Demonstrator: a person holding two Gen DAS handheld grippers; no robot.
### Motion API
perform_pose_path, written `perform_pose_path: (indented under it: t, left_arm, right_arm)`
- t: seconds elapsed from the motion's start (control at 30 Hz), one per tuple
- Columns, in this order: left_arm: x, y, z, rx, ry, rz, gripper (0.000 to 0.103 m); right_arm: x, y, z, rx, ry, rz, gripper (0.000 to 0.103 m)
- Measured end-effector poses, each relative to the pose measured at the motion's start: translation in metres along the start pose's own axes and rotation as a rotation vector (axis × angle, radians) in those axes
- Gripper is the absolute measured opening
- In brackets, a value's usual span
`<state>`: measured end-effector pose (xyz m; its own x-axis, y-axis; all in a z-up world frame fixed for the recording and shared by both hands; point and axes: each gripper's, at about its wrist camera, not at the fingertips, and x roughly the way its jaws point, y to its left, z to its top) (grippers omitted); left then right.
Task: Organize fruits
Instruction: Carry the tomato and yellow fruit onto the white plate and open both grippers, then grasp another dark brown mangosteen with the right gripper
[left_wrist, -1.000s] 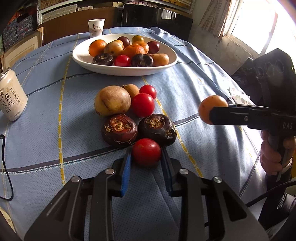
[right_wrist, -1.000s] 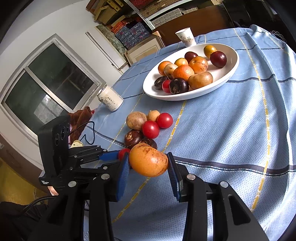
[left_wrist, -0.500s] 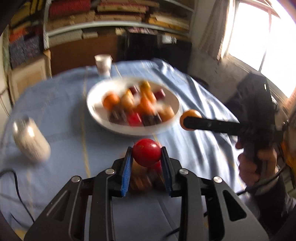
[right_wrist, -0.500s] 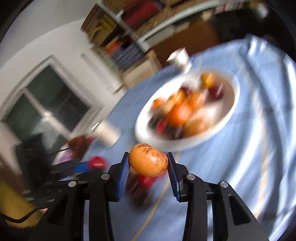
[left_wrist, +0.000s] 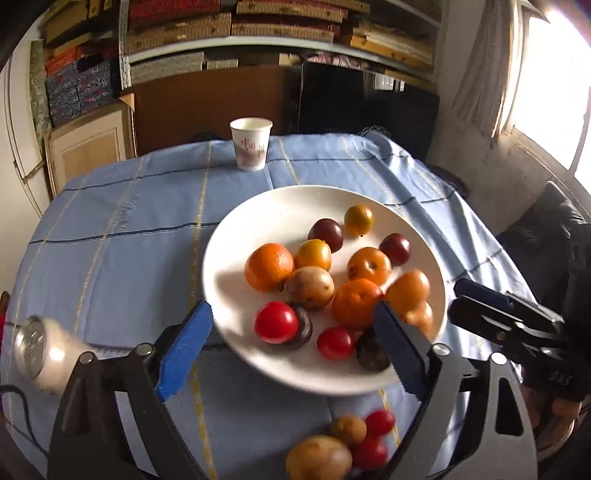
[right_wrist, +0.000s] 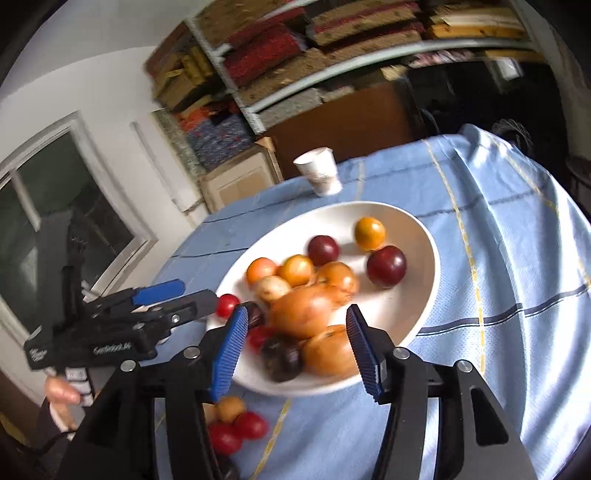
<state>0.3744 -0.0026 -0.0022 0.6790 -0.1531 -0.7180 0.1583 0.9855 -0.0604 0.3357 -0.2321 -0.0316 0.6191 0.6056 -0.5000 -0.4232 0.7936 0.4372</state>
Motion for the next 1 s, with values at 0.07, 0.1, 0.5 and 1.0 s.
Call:
perform_pose_path:
  t: [0.07,0.1,0.5,1.0]
  left_arm:
    - [-0.021,0.004,-0.017,-0.001,-0.041,0.013,0.097]
    - [-0.029,0.006,-0.025,0.002,-0.056,0.021,0.098]
    - [-0.037,0.036,-0.098,-0.077,0.024,0.129,0.098]
    - [-0.044,0.041,-0.106,-0.099,0.033,0.134,0.098]
  right_arm:
    - [-0.011,0.014,-0.005,-0.064,0.004,0.028,0.059]
    - [-0.015,0.02,-0.009,-0.089,0.005,0.037,0.062]
    - [0.004,0.085,-0.065,-0.324,0.223,-0.004,0.067]
    - [0.02,0.104,-0.104,-0.425,0.358,-0.04,0.066]
